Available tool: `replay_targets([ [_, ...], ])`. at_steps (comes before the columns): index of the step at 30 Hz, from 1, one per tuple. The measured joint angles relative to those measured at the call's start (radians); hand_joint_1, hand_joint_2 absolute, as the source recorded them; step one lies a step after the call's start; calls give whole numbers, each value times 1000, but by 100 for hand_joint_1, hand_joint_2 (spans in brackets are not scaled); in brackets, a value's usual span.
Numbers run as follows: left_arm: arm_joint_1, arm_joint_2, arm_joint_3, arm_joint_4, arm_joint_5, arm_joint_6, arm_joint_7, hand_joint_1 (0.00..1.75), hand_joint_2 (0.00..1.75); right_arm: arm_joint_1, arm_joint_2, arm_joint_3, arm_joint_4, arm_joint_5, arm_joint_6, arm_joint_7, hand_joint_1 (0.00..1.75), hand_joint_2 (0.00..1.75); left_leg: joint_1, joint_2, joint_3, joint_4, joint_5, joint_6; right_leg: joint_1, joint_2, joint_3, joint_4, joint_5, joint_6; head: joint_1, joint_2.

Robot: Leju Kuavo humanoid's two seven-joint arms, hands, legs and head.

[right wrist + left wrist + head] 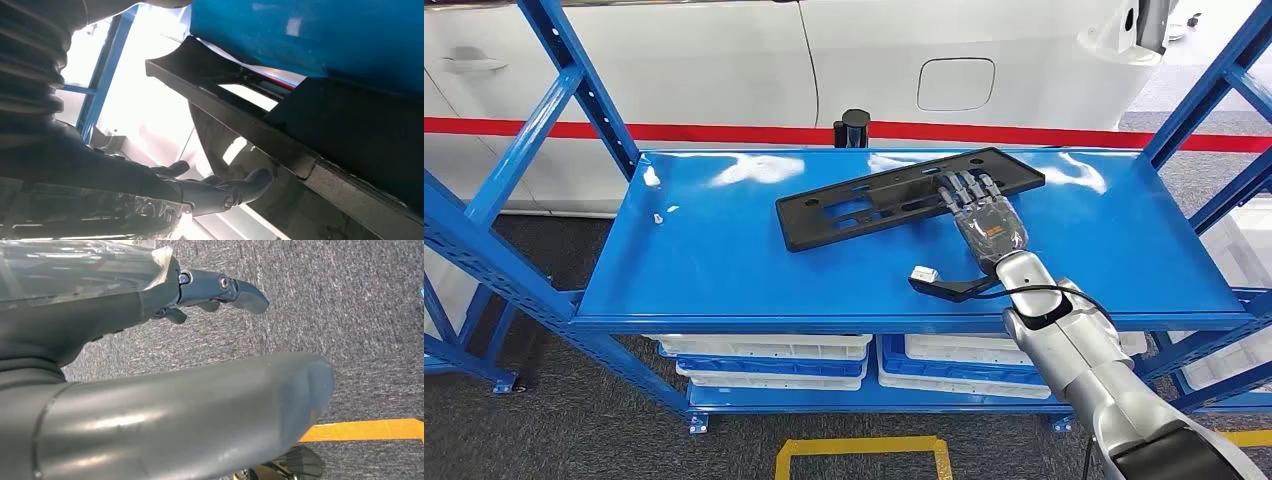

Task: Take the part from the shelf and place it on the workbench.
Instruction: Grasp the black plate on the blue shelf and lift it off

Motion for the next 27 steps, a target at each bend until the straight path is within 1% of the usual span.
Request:
replay_targets([
  [5, 0, 0, 5, -2, -9, 2, 3, 0, 0, -18, 4, 4, 33, 0, -18, 15, 0, 175, 0, 0, 0, 0, 0, 0, 0, 0, 0, 0, 0, 0, 0, 0],
  [12, 0, -1, 20, -3, -22, 5, 9, 0, 0, -75, 31, 11, 149, 1, -51, 24, 0, 175, 0, 0, 0, 0, 0, 0, 0, 0, 0, 0, 0, 0, 0, 0],
  [14, -1, -2, 24, -3, -28, 11, 10, 0, 0, -94, 45, 14, 194, 1, -95, 35, 0, 175, 0, 0, 0, 0, 0, 0, 0, 0, 0, 0, 0, 0, 0, 0],
  [17, -3, -4, 27, -2, -40, 21, 11, 0, 0, -119, 66, 23, 263, 1, -189, 57, 0, 175, 0, 0, 0, 0, 0, 0, 0, 0, 0, 0, 0, 0, 0, 0],
  [21, -3, -10, 27, -2, -57, 32, 11, 0, 0, -136, 84, 29, 314, 0, -296, 90, 0, 175, 0, 0, -1, 0, 0, 0, 0, 0, -1, 0, 0, 0, 0, 0],
  [23, -4, -12, 27, -2, -61, 33, 11, 0, 0, -140, 89, 29, 329, 0, -315, 97, 0, 175, 0, 0, -1, 0, 0, 0, 0, 0, -1, 0, 0, 0, 0, 0],
  [27, -4, -14, 27, -2, -62, 33, 11, 0, 0, -143, 95, 30, 347, 0, -321, 100, 0, 175, 0, 0, -2, 0, 0, 0, 0, 0, -2, 0, 0, 0, 0, 0],
])
